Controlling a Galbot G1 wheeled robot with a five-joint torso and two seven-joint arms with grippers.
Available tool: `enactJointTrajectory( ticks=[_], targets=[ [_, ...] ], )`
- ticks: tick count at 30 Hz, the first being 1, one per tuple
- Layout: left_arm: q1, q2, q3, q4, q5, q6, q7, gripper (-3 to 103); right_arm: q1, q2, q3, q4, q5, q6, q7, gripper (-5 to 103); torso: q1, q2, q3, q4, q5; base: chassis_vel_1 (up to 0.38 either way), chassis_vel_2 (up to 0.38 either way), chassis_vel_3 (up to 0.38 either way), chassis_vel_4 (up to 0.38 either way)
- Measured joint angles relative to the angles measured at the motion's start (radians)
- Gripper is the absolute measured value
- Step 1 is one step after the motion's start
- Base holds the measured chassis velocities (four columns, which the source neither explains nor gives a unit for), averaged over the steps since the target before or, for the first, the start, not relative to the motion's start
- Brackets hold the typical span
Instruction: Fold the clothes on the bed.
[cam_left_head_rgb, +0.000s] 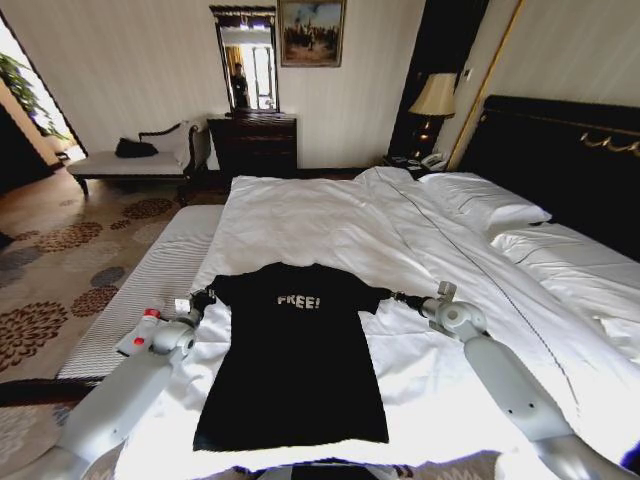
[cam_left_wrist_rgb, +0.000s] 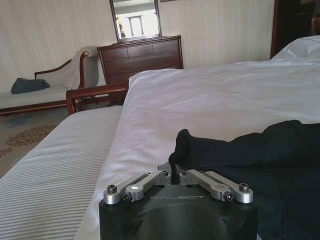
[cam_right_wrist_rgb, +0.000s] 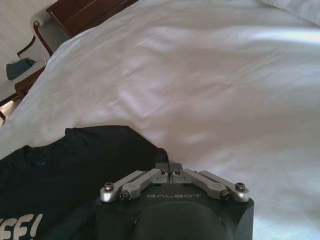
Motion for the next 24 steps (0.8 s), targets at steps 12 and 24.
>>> enactJointTrajectory(
  ticks=[12,24],
  targets=[
    [-0.025,-0.034,0.022,0.045,0.015,-0.006,0.002,2,0.009,-0.012,-0.026,-0.034,-0.032,0.0,-0.012,0,0.0,0.0,0.0,-0.0003,0.0001,0.0,0.0,0.0,0.0],
    [-0.023,-0.046,0.034,0.022,0.032,-0.014,0.0,2,0.089,-0.043,-0.14,0.173,0.055,-0.006,0.041,0,0.0,0.0,0.0,-0.0001,-0.0003,0.0,0.0,0.0,0.0]
  ],
)
